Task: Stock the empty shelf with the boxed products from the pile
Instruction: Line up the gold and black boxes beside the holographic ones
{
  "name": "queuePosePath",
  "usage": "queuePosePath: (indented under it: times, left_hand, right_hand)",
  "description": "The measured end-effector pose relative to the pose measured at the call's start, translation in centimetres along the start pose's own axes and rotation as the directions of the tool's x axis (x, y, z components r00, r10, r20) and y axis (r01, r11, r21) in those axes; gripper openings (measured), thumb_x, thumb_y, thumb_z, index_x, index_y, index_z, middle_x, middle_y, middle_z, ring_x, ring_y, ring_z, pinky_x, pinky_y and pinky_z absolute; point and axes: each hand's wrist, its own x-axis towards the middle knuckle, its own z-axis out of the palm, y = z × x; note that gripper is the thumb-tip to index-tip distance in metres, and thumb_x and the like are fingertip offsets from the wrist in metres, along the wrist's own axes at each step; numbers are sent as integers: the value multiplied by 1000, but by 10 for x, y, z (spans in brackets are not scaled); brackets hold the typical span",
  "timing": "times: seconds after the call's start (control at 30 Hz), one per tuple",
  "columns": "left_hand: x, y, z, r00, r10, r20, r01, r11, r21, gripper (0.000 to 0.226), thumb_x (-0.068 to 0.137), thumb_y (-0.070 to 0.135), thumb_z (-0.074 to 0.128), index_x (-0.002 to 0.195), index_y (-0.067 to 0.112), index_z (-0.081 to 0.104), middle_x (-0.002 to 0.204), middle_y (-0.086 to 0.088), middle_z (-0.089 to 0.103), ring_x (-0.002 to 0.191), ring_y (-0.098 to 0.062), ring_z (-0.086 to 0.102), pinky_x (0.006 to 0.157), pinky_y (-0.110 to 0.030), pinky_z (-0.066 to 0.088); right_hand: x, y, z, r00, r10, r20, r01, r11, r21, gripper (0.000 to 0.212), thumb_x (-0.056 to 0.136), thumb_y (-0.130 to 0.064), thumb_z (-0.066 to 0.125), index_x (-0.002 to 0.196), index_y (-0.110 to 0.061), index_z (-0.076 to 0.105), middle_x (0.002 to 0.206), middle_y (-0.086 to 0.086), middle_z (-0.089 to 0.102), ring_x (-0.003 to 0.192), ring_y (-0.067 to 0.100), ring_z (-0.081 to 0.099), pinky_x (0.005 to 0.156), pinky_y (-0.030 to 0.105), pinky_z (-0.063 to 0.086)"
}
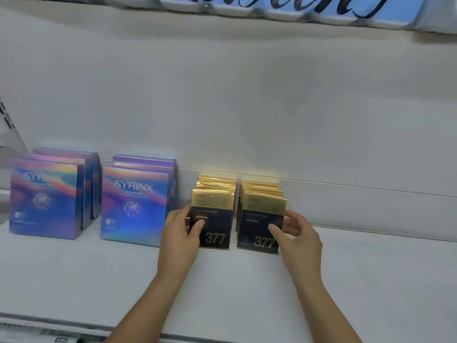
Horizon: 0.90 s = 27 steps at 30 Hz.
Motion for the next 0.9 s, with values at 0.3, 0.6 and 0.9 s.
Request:
queuePosePath:
  times: [0.3, 0.6, 0.9]
  left_hand:
    - [2, 0, 2, 1000, 11, 16, -12, 1000, 22, 51, 97, 25, 65, 146, 25, 50, 136, 2, 54, 120, -14, 56, 90, -25, 50]
    - [-16, 15, -16, 989, 149, -24, -150, 986, -70, 54, 98, 30, 63, 148, 32, 42, 142, 17, 40, 120, 18, 28, 87, -12, 41]
    - [-57, 62, -12, 870, 332, 365, -120, 860, -496, 74, 80, 69, 50, 150, 48, 35, 153, 27, 40, 140, 4, 39, 113, -31, 39]
  right_hand:
    - [-1, -4, 2, 1000, 12, 24, -10, 998, -70, 46, 89, -29, 75, 132, -25, 59, 117, -8, 64, 100, 9, 59, 73, 15, 47]
    - [-18, -28, -14, 1000, 18, 7, -18, 1000, 8, 47, 95, -29, 68, 139, -29, 53, 133, -4, 62, 108, 8, 56, 76, 12, 45]
    - [-83, -61, -62, 992, -109, 66, 90, 965, 246, 53, 96, -17, 65, 141, -40, 50, 140, -24, 58, 128, -7, 53, 105, 26, 44]
